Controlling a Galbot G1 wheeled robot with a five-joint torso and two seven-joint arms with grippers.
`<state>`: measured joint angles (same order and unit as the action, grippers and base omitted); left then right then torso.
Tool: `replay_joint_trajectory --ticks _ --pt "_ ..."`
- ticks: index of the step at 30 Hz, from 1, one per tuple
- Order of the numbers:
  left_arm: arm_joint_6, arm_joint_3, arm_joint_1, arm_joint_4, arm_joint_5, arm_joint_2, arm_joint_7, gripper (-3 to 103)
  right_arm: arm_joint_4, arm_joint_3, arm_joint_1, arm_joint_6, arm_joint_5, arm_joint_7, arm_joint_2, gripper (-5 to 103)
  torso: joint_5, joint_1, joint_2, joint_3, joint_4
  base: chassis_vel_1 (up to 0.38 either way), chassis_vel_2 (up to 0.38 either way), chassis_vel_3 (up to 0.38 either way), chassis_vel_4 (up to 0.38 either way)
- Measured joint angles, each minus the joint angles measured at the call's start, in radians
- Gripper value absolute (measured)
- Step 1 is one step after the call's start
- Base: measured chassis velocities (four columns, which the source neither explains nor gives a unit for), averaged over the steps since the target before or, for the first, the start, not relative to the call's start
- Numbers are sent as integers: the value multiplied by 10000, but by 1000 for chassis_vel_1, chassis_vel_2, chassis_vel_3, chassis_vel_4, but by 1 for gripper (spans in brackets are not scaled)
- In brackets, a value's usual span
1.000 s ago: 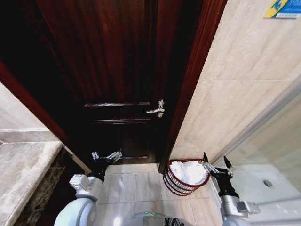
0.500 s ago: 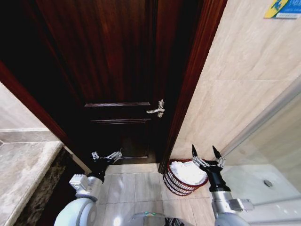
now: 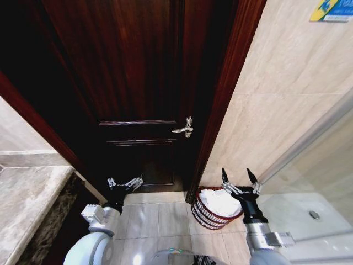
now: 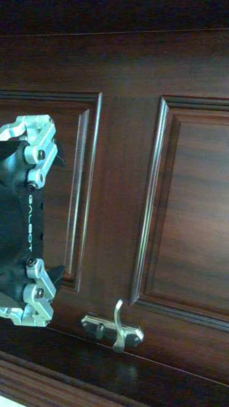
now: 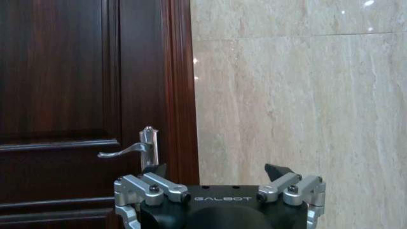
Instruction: Discard the used towel into the hamper.
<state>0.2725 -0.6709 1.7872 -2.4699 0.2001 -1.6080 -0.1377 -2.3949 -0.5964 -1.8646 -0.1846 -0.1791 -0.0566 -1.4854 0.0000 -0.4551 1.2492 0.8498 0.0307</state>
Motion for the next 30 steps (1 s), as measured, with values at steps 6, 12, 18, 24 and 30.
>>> replay_joint_trajectory --ticks 6,12,18,24,30 --pt "0 0 0 0 0 0 0 100 -63 -13 -4 25 -212 25 69 100 0 0 0 0 0 0 0 0 0" --pt "0 0 0 0 0 0 0 100 -70 -20 -6 30 -276 30 75 100 0 0 0 0 0 0 0 0 0" --pt "0 0 0 0 0 0 0 100 -71 -23 -6 31 -279 31 75 100 0 0 0 0 0 0 0 0 0" --pt "0 0 0 0 0 0 0 100 -70 -29 -3 31 -284 31 74 100 0 0 0 0 0 0 0 0 0" --pt "0 0 0 0 0 0 0 100 -69 -31 -3 31 -285 31 71 100 0 0 0 0 0 0 0 0 0"
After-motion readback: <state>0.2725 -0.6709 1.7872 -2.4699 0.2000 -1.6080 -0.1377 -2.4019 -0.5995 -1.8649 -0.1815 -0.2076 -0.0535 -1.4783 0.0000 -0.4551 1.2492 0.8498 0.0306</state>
